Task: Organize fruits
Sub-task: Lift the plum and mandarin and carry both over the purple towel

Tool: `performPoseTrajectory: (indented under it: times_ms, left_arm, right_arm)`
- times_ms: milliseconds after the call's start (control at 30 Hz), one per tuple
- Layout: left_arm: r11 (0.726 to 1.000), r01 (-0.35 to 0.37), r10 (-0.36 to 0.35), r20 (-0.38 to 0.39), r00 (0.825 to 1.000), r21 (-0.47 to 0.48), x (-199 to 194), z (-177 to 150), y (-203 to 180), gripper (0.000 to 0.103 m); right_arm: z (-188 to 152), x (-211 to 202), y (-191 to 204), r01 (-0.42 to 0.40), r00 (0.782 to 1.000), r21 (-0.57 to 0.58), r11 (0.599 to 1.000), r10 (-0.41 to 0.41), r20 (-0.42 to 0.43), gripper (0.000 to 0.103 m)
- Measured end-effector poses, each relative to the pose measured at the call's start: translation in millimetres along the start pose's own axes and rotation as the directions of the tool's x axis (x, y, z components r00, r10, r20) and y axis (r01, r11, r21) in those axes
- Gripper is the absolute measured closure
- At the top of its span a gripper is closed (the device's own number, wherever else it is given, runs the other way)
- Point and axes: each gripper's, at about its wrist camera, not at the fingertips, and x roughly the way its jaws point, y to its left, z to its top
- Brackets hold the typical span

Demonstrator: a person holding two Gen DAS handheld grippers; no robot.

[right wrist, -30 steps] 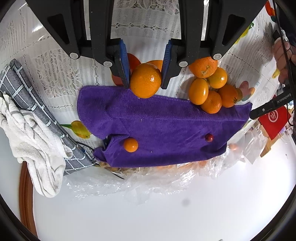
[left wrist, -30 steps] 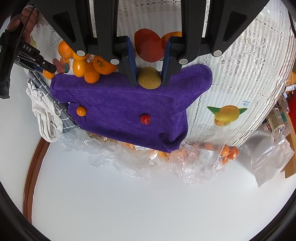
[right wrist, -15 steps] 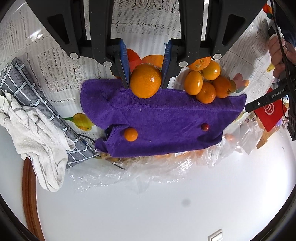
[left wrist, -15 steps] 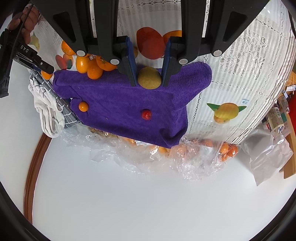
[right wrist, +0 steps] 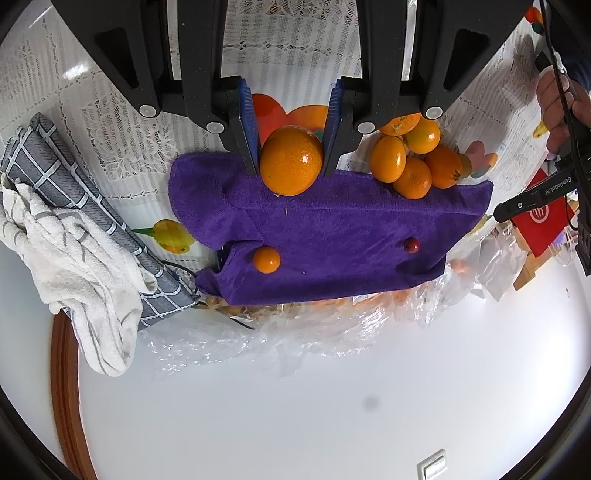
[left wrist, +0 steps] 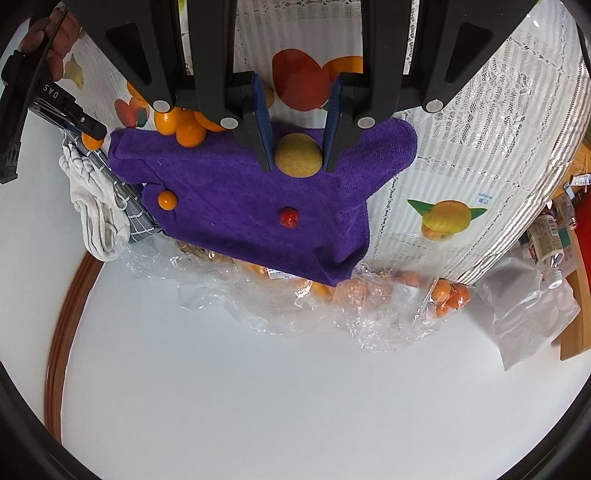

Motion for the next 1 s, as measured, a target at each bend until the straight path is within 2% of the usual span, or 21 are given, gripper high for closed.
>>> performPoseTrajectory:
  times_ms: [533, 1000]
  left_arm:
    - [1.000, -0.004, 0.005, 0.026, 1.000, -0.031, -3, 3, 6, 0.078]
    - [0.997, -0.034, 0.036, 0.020, 0.999, -0.072, -4, 9, 18, 0.078]
  right_arm:
    - [4, -6, -4, 0.017, 1.000, 0.039, 0.999, -0.017, 0.001, 0.071]
    - [32, -18, 1, 0.003, 1.000, 0.001, 1.000, -0.003, 0.016, 0.071]
